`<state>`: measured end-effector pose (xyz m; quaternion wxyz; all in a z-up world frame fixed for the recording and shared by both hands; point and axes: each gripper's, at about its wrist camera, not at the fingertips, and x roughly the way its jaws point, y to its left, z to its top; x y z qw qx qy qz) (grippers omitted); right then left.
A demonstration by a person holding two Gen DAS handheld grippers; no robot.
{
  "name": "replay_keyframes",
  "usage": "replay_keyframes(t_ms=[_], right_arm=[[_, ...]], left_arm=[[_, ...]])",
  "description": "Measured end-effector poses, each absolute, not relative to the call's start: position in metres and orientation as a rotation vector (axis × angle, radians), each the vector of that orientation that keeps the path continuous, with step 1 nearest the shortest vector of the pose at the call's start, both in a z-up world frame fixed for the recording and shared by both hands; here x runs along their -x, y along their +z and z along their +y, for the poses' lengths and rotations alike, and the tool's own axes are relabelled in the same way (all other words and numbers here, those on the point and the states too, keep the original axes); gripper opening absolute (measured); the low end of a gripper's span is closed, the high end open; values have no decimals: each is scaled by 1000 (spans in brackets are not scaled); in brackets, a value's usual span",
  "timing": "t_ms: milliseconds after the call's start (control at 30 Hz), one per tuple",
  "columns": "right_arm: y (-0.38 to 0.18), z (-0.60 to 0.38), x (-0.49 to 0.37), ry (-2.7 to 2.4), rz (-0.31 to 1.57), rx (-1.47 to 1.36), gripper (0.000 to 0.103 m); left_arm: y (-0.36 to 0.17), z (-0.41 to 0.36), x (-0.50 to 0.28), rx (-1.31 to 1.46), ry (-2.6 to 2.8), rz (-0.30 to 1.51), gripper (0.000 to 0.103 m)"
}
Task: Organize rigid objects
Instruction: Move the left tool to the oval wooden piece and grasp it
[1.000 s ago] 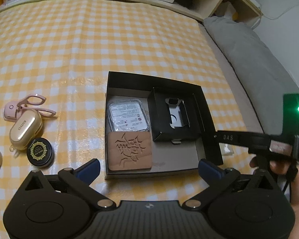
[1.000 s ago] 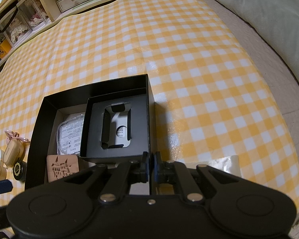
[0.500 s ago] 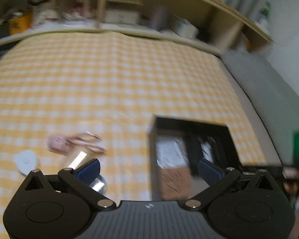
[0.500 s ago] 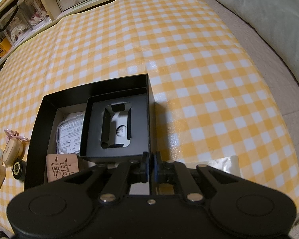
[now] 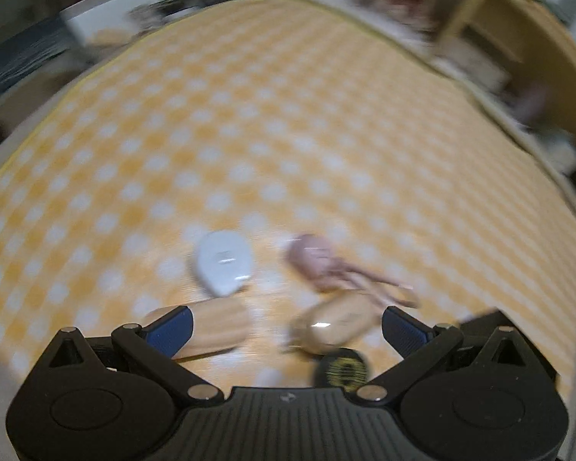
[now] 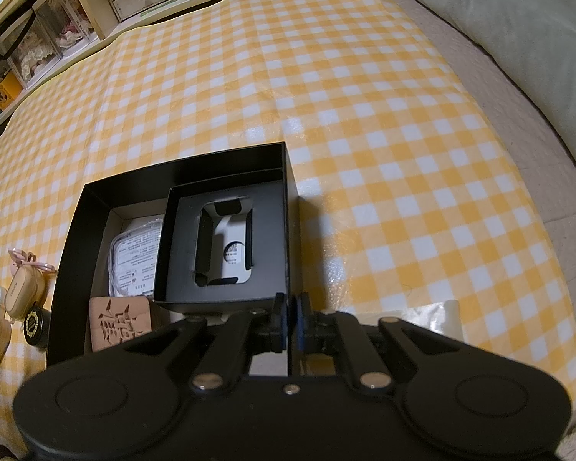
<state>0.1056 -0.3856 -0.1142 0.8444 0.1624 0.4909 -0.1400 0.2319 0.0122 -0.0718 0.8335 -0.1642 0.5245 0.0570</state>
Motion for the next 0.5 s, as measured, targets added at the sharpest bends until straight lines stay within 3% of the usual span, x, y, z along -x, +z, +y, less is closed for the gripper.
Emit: replay_keyframes(t_ms=[500], right_arm=[[-114, -385, -106, -295, 1037, -344, 6]], left_arm=[[-125, 36, -242, 261, 339, 1199, 103]])
